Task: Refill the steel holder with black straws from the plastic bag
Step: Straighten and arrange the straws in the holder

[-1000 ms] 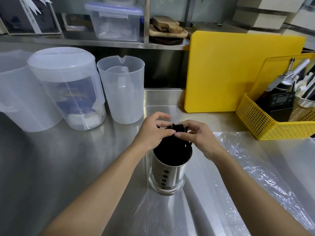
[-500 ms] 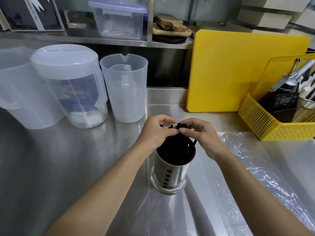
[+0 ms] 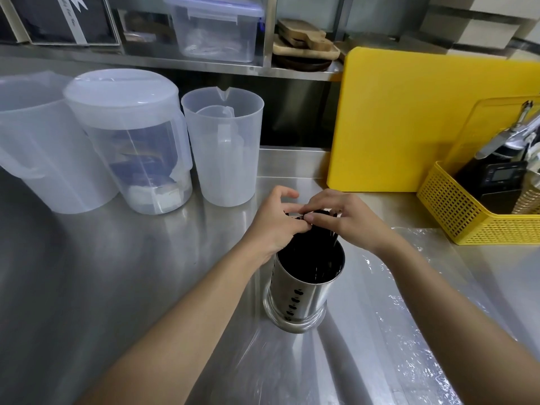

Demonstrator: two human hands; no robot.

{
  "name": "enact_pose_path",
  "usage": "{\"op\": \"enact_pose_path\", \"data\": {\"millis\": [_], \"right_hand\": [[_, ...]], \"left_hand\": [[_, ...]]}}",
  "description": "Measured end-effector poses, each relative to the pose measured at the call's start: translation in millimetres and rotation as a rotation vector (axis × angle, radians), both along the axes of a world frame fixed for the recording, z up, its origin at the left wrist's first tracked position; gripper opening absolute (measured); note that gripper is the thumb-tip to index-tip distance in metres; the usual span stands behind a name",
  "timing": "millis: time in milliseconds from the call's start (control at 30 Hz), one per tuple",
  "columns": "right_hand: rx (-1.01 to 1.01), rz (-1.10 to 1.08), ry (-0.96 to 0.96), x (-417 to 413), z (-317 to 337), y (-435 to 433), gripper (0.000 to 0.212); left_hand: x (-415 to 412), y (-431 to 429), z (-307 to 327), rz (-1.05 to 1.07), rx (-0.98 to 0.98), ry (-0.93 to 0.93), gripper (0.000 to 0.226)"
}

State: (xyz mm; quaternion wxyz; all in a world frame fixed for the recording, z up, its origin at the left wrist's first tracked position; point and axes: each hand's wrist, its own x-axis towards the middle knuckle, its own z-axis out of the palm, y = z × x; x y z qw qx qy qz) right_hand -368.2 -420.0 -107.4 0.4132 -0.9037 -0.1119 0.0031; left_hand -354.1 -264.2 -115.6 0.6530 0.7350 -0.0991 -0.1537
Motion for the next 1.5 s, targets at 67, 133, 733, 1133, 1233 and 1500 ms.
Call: {"op": "enact_pose_path", "data": {"millis": [67,133,733,1133,1233,1500], "right_hand": [[0.019,-0.012,0.002,2,0,2,0.013],[0.043,-0.025,0.004,3,1,4,0.013],[0.098,-0.087,0.048,0,-6,-1,0.020],[0.126,-0.107,0.075,-6,-8,-4,0.013],[0.121,-0.112,0.080,-6,-8,-4,0.011],[0.134,-0.109,0.064,-7,-5,-5,0.011]], "left_hand": [[0,1,0,-0.005,0.000,-0.002,0.053],[0,2,0,-0.015,0.022,-0.015,0.054],[7,12,-11,-0.058,0.206,-0.094,0.029],[8,5,-14,-0.053,0.258,-0.227,0.015],[8,5,-14,-0.047,0.254,-0.222,0.011],[10,6,-3,-0.022,0.185,-0.223,0.011]]}}
